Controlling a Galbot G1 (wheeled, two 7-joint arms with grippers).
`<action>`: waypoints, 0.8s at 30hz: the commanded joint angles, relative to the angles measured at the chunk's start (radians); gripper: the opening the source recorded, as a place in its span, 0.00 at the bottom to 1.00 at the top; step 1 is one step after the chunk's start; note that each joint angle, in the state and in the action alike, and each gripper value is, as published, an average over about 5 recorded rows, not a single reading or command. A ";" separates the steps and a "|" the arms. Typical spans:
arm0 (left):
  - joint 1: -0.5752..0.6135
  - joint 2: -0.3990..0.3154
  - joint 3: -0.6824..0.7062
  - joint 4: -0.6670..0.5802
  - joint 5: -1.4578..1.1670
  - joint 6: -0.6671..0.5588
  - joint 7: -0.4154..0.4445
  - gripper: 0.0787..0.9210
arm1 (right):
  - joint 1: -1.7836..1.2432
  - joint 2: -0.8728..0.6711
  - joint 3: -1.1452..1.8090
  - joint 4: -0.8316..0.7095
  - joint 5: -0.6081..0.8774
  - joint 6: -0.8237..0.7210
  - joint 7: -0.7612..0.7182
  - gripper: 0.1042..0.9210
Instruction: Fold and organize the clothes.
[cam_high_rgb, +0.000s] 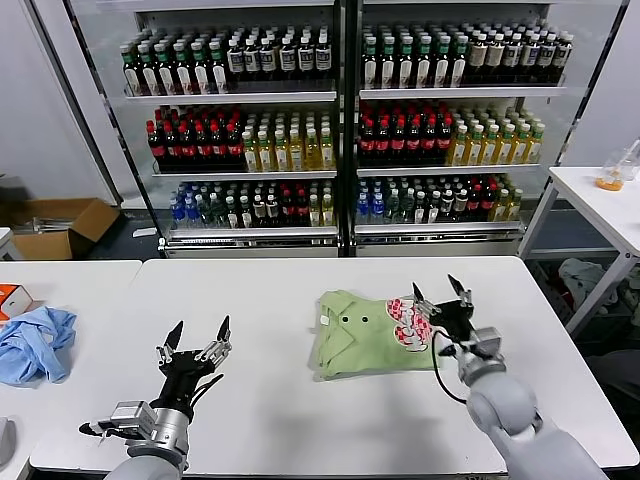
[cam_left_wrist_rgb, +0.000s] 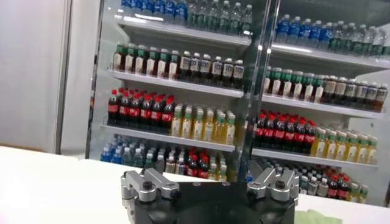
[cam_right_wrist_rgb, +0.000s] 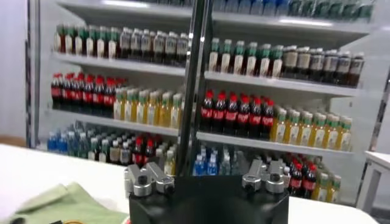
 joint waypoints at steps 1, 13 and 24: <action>0.040 -0.003 0.006 -0.036 0.056 -0.008 0.000 0.88 | -0.370 -0.047 0.277 0.282 0.069 0.081 -0.029 0.85; 0.052 -0.002 0.017 -0.043 0.086 -0.009 -0.001 0.88 | -0.516 -0.053 0.404 0.320 0.126 0.075 -0.078 0.88; 0.056 -0.010 0.034 -0.045 0.102 0.000 0.002 0.88 | -0.558 -0.036 0.430 0.358 0.087 0.081 -0.053 0.88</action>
